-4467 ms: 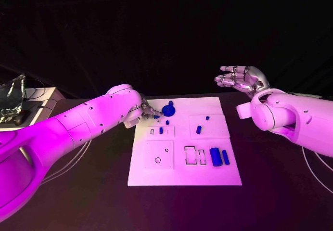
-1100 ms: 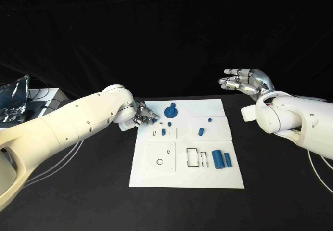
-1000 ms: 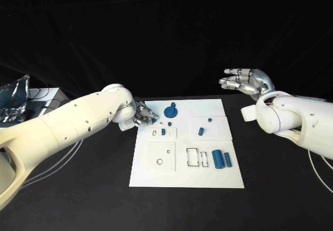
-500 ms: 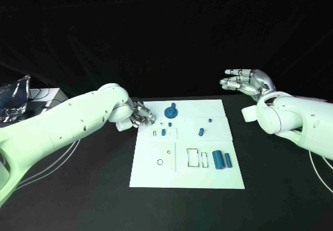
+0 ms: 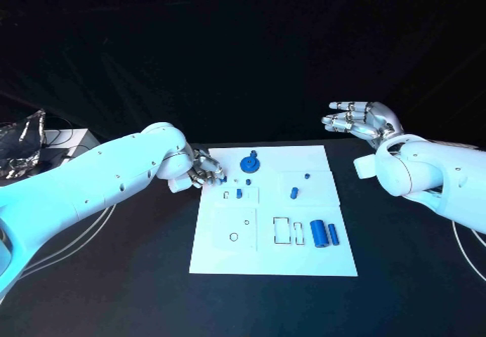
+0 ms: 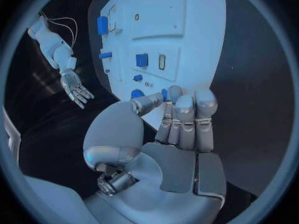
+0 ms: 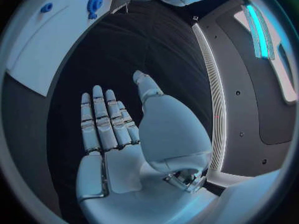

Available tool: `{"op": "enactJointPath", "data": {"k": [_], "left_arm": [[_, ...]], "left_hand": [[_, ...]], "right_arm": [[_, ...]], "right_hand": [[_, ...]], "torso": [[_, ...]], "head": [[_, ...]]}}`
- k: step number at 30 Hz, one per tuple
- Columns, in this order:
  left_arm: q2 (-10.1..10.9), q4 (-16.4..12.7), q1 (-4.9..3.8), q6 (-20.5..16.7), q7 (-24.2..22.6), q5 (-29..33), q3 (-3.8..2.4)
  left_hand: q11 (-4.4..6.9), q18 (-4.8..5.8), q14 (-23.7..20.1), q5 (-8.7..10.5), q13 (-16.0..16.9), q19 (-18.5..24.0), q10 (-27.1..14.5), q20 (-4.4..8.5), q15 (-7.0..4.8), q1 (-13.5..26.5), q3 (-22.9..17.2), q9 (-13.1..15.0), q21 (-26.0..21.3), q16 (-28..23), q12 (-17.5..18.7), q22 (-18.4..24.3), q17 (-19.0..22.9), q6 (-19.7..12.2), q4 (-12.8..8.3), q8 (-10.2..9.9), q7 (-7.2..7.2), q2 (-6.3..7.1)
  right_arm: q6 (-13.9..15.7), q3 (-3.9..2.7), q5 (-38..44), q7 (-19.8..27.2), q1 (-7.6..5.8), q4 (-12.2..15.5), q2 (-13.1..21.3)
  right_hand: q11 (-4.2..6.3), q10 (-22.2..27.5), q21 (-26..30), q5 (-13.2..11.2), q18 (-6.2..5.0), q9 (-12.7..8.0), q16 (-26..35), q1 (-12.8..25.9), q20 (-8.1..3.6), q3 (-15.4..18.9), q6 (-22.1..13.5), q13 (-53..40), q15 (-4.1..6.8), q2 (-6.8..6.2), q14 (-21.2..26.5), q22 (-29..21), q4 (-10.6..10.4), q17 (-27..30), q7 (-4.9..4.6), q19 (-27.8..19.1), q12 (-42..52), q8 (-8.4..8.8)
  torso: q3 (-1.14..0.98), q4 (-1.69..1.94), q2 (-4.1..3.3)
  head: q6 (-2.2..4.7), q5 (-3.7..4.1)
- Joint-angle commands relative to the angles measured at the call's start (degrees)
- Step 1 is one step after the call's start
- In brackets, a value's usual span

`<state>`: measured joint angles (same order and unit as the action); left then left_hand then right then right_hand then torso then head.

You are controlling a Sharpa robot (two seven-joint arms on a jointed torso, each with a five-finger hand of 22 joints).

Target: Assemble the parts on the task board

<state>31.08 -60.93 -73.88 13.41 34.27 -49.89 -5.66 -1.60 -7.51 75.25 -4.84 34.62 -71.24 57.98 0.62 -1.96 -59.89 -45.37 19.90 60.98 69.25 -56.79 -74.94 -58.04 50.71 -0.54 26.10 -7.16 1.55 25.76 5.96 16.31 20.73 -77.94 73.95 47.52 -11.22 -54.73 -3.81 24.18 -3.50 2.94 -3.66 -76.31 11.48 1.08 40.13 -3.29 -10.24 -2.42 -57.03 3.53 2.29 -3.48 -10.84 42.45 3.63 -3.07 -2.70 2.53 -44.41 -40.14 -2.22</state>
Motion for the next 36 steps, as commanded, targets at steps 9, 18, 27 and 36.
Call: {"op": "enactJointPath", "data": {"k": [9,18,27,36], "left_arm": [[0.23,0.64,0.79,-2.53,1.51,0.40,0.49],[0.50,0.39,0.79,-4.77,-0.11,2.65,0.50],[1.35,-0.85,0.79,-5.00,-0.79,4.46,0.47],[2.49,-2.84,0.78,-5.31,-1.61,3.98,0.45]], "left_hand": [[1.77,-0.01,2.23,-13.38,-0.35,-1.34,2.92,1.53,-1.36,2.41,-7.16,0.51,2.52,1.34,0.04,-5.28,-2.06,1.14,-10.03,4.89,1.43,0.63],[2.62,1.56,3.93,-16.92,0.28,-2.11,5.37,3.11,-1.97,6.35,-3.82,-4.68,3.37,2.05,1.74,-5.12,-4.63,4.62,-13.98,3.63,2.44,-1.21],[3.15,2.26,4.51,-16.97,1.11,-2.42,6.22,3.50,-2.29,9.01,-1.76,-6.73,3.22,1.91,2.65,-4.80,-5.57,7.90,-14.97,1.65,3.32,-2.08],[3.99,2.72,6.04,-20.91,1.59,-3.21,8.00,4.04,-2.85,10.44,-1.54,-5.02,3.92,3.42,2.81,-4.98,-7.80,10.32,-15.79,1.79,4.53,-1.56]], "right_arm": [[-1.21,-0.02,0.20,0.32,-0.01,0.00,0.09],[-1.29,-0.02,0.19,0.25,-0.01,-0.03,0.16],[-1.43,-0.02,0.19,0.16,-0.01,-0.06,0.21],[-1.61,-0.01,0.19,0.10,-0.01,-0.11,0.17]], "right_hand": [[-0.20,0.07,0.17,0.14,0.12,-0.01,0.23,0.62,-0.01,0.42,-0.07,0.01,-0.08,-0.11,-0.14,-0.09,-0.12,0.06,-3.25,-0.49,-0.23,0.26],[-0.20,0.07,0.17,0.14,0.12,-0.01,0.23,0.62,-0.01,0.42,-0.07,0.01,-0.08,-0.11,-0.14,-0.09,-0.12,0.06,-3.25,-0.49,-0.23,0.26],[-0.18,-0.01,0.16,0.21,0.16,0.00,0.24,0.47,-0.03,0.35,0.03,0.01,-0.07,-0.10,-0.15,-0.09,-0.03,0.07,-3.23,-0.53,-0.22,0.25],[-0.19,0.01,0.15,1.00,0.17,0.00,0.23,0.26,-0.04,0.18,0.04,0.01,-0.06,-0.10,-0.11,-0.09,0.34,0.07,-3.23,-0.53,-0.22,0.25]], "torso": [[-0.02,-0.05,0.02],[0.00,-0.02,-0.02],[0.01,-0.01,0.02],[-0.03,-0.05,-0.01]], "head": [[0.22,-0.18],[0.36,-0.21],[0.22,-0.26],[0.24,-0.38]]}}
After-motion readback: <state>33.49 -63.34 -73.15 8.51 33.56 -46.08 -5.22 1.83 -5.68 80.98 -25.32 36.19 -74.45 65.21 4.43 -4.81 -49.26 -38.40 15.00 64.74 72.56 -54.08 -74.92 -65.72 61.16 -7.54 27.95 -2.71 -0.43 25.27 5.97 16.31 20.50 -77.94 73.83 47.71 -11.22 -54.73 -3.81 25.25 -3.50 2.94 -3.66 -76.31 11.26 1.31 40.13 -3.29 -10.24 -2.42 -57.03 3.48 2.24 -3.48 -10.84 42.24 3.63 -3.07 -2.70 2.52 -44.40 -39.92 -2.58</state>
